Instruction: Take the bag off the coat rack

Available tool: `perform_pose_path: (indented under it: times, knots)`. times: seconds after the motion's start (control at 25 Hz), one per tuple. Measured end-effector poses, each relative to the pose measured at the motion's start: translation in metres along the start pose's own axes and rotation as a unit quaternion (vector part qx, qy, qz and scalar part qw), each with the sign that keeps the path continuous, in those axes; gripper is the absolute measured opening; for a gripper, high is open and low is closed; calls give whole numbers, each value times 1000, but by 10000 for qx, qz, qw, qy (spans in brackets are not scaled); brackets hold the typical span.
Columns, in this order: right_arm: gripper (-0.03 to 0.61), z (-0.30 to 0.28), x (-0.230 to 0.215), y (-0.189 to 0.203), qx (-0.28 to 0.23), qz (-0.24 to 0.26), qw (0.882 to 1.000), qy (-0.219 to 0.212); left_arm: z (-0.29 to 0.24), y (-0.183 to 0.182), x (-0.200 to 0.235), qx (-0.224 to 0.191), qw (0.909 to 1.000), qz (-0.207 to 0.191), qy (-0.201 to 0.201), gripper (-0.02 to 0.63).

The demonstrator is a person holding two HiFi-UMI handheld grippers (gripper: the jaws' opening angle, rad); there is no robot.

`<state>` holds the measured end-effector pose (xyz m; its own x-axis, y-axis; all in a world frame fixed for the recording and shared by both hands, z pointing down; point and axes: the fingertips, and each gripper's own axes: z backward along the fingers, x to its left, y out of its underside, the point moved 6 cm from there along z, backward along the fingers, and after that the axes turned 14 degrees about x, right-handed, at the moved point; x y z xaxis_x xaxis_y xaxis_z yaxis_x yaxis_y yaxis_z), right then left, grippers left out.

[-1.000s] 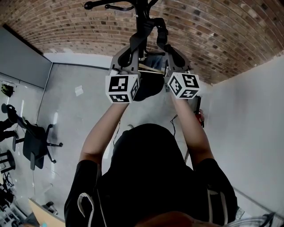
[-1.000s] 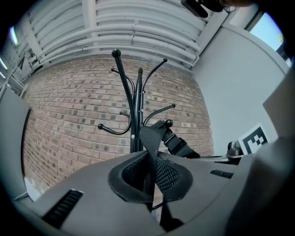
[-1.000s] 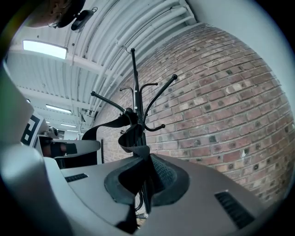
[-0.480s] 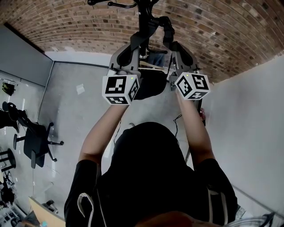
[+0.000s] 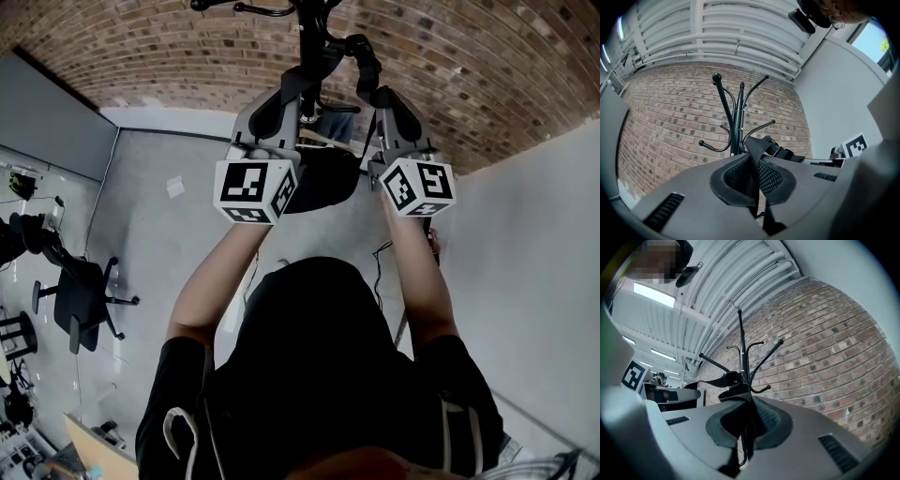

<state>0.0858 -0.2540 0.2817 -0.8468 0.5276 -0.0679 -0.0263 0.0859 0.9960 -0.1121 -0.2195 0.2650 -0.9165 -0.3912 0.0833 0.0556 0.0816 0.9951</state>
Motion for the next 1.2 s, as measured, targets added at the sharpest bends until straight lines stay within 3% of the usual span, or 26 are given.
perform_pose_path:
  times: [0.44, 1.2]
  knots:
    - [22, 18, -3, -17, -166, 295, 9994, 17, 0, -12, -9, -192, 9998, 12, 87, 20]
    - [21, 48, -28, -52, -742, 30, 9966, 354, 17, -37, -9, -520, 9986, 66, 37, 20]
